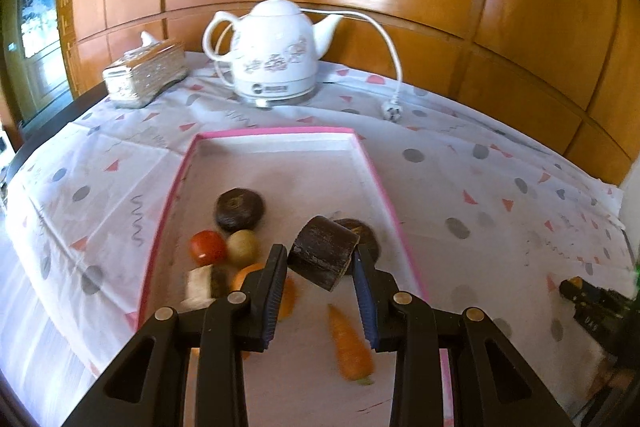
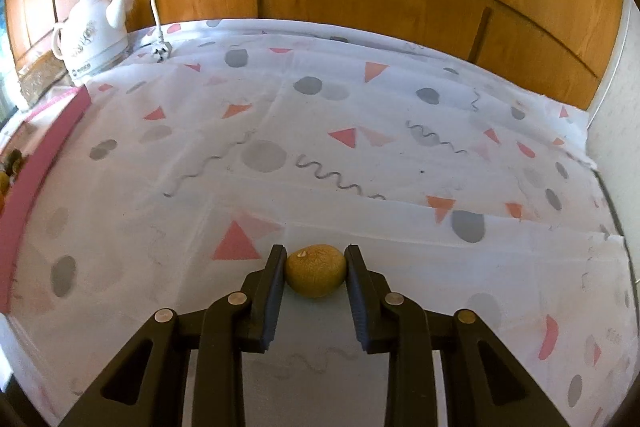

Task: Organize fruits
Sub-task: 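Carry the dark slice into the tray with the left gripper while the right places the yellow fruit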

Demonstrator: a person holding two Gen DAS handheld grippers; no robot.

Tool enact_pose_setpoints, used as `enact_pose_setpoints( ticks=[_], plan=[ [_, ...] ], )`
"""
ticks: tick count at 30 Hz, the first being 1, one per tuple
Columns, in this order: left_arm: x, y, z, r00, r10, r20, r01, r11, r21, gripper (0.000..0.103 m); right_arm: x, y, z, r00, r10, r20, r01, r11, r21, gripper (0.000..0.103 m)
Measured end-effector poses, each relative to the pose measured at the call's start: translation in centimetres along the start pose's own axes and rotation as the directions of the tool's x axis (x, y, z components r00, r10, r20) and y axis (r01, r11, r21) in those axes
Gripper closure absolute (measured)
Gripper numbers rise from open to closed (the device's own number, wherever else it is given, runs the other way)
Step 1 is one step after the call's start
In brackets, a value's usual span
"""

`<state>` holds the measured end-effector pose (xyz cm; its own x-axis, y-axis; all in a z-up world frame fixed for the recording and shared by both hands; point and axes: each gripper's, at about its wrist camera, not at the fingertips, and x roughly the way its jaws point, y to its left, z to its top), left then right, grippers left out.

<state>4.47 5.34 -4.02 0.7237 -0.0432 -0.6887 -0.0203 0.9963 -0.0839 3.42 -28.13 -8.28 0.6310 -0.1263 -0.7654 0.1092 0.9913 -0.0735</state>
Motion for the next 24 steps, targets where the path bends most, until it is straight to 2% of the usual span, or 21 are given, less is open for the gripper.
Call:
enact_pose_setpoints(
  ticks=[3,8,11,16,19,21,24],
  plan=[
    [0.0,0.9,-0.5,1.000,0.008,-0.006,-0.008,1.000,-0.020,0.069,-0.7,1.5,0.9,0.999,0.038,0.012,-0.038,0.999,-0.024,0.074],
    [-0.5,1.6,-0.9,1.000,0.017,0.013,-0.017,0.999,-0.029,0.069,-2.0,6.1,3.2,0.985,0.170,0.033,-0.166,0.980,-0.106,0.074],
    [-0.6,1.9,-0.9,1.000,0.016,0.014,-0.015,0.999,-0.043,0.068,-2.9,9.8,4.8,0.964,0.261,0.046,-0.250,0.952,-0.175,0.074],
    [-0.9,2.2,-0.9,0.999,0.021,0.026,-0.019,0.998,-0.058,0.067,-3.7,15.6,7.6,0.916,0.399,0.045,-0.377,0.894,-0.243,0.074],
    [-1.1,2.6,-0.8,0.999,0.027,0.029,-0.025,0.997,-0.072,0.061,-3.6,18.5,8.6,0.893,0.449,0.031,-0.425,0.864,-0.271,0.074],
    [-1.3,3.0,-0.7,0.999,0.033,0.036,-0.030,0.996,-0.081,0.053,-3.6,20.4,9.3,0.878,0.478,0.021,-0.452,0.843,-0.290,0.074],
    [-1.4,3.4,-0.6,0.998,0.048,0.043,-0.044,0.995,-0.090,0.053,-3.3,22.3,9.9,0.861,0.509,0.007,-0.483,0.821,-0.304,0.074]
  ],
)
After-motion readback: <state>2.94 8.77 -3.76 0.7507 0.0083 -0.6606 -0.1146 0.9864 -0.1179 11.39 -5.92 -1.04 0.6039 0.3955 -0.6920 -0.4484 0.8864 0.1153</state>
